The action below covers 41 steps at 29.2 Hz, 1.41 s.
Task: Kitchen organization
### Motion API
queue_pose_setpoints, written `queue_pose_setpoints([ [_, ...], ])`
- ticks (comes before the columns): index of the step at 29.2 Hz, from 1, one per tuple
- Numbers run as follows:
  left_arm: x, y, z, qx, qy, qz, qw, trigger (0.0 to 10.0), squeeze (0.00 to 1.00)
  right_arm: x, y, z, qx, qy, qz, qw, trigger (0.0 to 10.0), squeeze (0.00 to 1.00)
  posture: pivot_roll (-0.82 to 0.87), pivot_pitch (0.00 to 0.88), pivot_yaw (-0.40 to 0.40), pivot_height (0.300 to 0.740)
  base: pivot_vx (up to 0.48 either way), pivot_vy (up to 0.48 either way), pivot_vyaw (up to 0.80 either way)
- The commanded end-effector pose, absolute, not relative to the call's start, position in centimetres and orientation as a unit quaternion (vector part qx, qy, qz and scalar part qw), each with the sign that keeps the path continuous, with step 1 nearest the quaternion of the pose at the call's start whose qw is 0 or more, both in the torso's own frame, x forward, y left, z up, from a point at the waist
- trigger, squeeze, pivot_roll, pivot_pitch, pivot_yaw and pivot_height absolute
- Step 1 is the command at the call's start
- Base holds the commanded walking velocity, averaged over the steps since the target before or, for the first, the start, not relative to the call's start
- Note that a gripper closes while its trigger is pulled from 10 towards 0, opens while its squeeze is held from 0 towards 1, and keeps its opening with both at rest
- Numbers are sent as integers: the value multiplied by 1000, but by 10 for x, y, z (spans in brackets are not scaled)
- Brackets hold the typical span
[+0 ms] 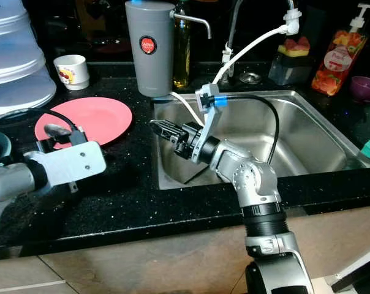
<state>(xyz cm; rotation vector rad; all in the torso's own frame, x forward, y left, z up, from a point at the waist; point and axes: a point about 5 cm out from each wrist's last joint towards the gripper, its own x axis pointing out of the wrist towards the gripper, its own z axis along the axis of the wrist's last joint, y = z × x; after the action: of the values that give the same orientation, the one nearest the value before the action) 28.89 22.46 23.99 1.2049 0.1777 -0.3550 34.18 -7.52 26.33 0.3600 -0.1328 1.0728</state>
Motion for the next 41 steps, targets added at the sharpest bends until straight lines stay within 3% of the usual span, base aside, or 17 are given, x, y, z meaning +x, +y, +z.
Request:
queue_pose_setpoints([
  [1,291,230,223,568,114,-166,798,10000,0,341,-75,262,174,-58,514,838,10000,0,34,62,-32,740,0,0,0],
  [16,302,213,218,570,25,-181,801,10000,0,336,-75,247,122,-18,534,837,10000,0,26,73,-27,740,0,0,0],
  [17,303,213,218,570,24,-180,801,9294,0,336,-74,247,122,-18,534,837,10000,0,25,76,-26,740,0,0,0],
  [18,303,212,219,566,19,-181,804,6157,0,336,-74,247,123,-19,534,837,10000,0,25,76,-26,740,0,0,0],
  [19,303,212,219,566,19,-181,804,6157,0,336,-74,247,123,-19,534,837,10000,0,25,76,-26,740,0,0,0],
  [20,304,211,220,562,8,-177,808,4902,0,336,-74,247,123,-20,534,836,10000,0,25,76,-26,740,0,0,0],
  [21,304,210,222,559,1,-174,810,4902,0,336,-74,247,123,-20,534,836,10000,0,25,76,-26,740,0,0,0],
  [22,304,209,223,557,-5,-174,812,7294,0,336,-73,247,123,-21,534,836,10000,0,25,76,-26,740,0,0,0],
  [25,305,208,223,555,-10,-176,813,6667,0,336,-73,247,121,-20,536,835,10000,0,25,76,-26,740,0,0,0],
  [28,305,209,221,554,-8,-181,813,2235,0,335,-73,247,121,-21,536,835,10000,0,35,75,-22,740,0,0,0],
  [29,305,209,221,554,-8,-181,813,2235,0,335,-73,247,121,-21,536,835,10000,0,35,75,-22,740,0,0,0],
  [31,306,210,221,552,-8,-184,814,0,0,335,-72,246,122,-21,535,836,10000,0,41,75,-24,740,0,0,0],
  [41,307,208,226,545,-27,-181,818,0,0,337,-72,248,121,-24,533,837,10000,0,33,76,-27,740,0,0,0],
])
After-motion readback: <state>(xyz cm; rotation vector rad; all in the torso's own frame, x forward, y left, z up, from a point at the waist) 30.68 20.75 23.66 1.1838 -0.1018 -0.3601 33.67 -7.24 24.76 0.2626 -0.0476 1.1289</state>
